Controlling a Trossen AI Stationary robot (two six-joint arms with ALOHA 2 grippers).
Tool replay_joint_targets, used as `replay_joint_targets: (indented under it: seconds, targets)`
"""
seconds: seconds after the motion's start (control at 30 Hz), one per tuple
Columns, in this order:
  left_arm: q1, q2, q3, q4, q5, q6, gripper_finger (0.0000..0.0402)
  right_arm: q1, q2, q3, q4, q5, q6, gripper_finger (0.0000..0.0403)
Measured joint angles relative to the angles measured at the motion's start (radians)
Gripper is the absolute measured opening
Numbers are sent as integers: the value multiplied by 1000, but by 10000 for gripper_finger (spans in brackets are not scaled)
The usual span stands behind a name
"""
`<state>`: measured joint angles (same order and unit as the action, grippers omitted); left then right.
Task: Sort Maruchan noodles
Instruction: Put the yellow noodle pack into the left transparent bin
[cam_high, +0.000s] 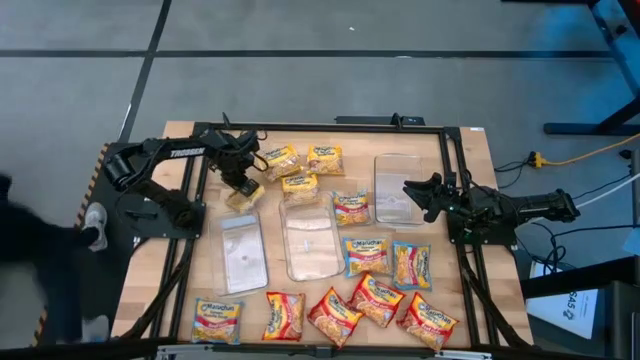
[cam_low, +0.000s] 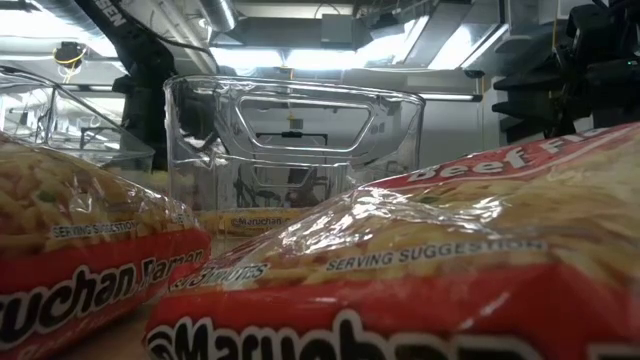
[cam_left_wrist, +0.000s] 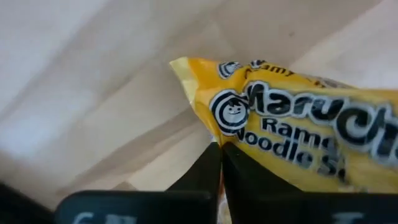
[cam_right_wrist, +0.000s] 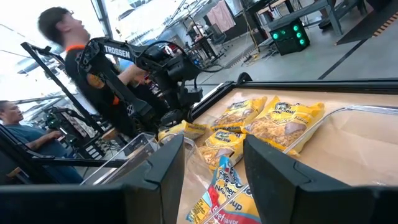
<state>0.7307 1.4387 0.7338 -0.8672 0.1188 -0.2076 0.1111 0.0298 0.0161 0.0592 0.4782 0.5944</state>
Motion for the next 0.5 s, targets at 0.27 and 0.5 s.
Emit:
replay_joint_targets:
  seconds: [0.27, 0.5]
  targets:
    - [11, -108, 0, -21, 18, -4, 1, 0, 0, 0, -2, 0, -2, 161]
    - [10, -238, 13, -38, 18, -27, 0, 0, 0, 0, -2, 2, -27, 161]
